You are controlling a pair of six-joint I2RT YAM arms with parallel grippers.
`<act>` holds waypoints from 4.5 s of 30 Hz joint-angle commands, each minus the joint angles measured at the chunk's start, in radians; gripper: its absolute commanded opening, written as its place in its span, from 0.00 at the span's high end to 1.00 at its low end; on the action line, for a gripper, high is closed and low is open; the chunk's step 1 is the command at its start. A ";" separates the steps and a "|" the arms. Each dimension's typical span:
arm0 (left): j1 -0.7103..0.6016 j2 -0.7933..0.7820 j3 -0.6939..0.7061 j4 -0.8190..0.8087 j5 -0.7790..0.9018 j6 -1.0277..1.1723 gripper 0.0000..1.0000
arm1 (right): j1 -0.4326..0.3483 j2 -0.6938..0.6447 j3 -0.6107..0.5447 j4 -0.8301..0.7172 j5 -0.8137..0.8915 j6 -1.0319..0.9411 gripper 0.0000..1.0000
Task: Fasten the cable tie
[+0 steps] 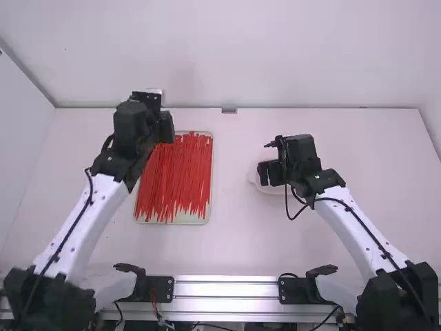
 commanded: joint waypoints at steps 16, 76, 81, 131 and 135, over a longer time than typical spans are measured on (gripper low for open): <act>-0.012 -0.304 -0.376 0.210 -0.003 -0.142 0.98 | 0.002 0.006 0.037 0.111 -0.263 -0.028 0.02; -0.321 -0.003 -0.172 0.612 0.071 -0.352 0.98 | 0.241 0.006 0.037 0.456 -0.359 -0.017 0.82; -0.313 -0.003 -0.172 0.612 0.066 -0.348 0.98 | 0.243 0.006 0.037 0.456 -0.358 -0.017 0.87; -0.120 -0.012 0.037 0.394 0.869 0.011 0.01 | -0.258 0.006 0.037 0.771 -1.203 0.001 1.00; -0.083 -0.012 0.040 0.465 0.987 -0.078 0.01 | -0.216 0.006 0.037 0.771 -1.200 -0.002 1.00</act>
